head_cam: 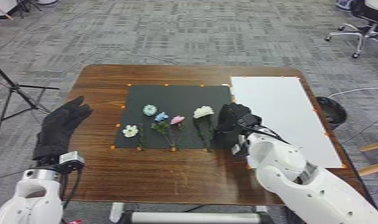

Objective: Arrange flowers

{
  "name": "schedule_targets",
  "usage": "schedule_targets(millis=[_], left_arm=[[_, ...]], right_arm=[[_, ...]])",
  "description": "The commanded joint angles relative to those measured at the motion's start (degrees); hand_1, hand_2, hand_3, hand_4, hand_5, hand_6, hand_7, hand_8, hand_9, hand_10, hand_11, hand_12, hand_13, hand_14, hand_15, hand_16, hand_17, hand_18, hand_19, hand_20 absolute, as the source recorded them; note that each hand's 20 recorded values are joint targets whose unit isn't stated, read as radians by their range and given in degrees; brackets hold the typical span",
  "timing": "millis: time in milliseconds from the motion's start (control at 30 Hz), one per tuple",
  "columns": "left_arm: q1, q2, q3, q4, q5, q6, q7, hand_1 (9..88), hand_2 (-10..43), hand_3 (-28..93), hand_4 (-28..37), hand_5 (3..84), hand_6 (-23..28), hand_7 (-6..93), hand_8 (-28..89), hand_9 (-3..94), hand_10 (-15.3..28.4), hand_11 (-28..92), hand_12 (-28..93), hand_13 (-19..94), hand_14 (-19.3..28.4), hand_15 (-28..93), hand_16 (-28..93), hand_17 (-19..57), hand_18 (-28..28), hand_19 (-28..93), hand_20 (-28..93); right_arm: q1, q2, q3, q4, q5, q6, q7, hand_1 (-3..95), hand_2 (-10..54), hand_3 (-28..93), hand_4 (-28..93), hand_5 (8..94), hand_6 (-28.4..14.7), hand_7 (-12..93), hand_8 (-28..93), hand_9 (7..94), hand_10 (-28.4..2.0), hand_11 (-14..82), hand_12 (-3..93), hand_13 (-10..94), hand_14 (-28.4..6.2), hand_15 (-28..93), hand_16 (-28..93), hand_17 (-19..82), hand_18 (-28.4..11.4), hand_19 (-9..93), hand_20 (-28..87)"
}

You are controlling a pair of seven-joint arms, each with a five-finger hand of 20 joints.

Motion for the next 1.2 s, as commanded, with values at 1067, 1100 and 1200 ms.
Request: schedule_targets(millis=[1067,1100,1200], left_arm=[[4.7,-0.72,-1.21,-5.37,1.99,0.87,3.38,21.0,-4.4,73,-28.2,45.1,0.8,11.7,-7,44.8,13.1,17,12,36,17.3,18,3,2.3,13.4,8,17],[4.6,-0.83,-0.99,-5.46,2.15,0.74,3.59,20.9,-4.3,73,-28.2,45.3,0.8,11.7,-7,44.9,13.1,17,12,36,17.3,18,3,2.4,13.3,8,17],[4.9,-1.56,-0.57,-6.17,2.92,0.29,3.94,20.9,-4.3,73,-28.2,45.3,0.7,11.8,-7,45.1,13.2,17,12,36,17.3,18,3,2.6,12.9,8,17]], right_arm=[[-27.9,-11.2,48.1,-14.4,74.9,-8.9,-21.5,14.9,2.9,64,-13,48.2,-3.5,5,-5,47.6,-17.4,5.4,15.0,43,-18.4,12,29,21,-18.8,26,33],[-28.5,-13.3,48.2,-14.7,72.8,-8.1,-24.2,12.9,3.1,65,-13,45.3,-3.1,4,-5,44.0,-16.9,4.6,14.3,39,-18.0,10,28,20,-18.7,22,31],[-30.0,-18.1,47.8,-15.0,66.0,-5.8,-30.4,9.5,3.8,67,-14,41.0,-1.6,3,-5,38.5,-15.5,3.3,12.6,30,-16.3,6,24,16,-17.4,14,27]])
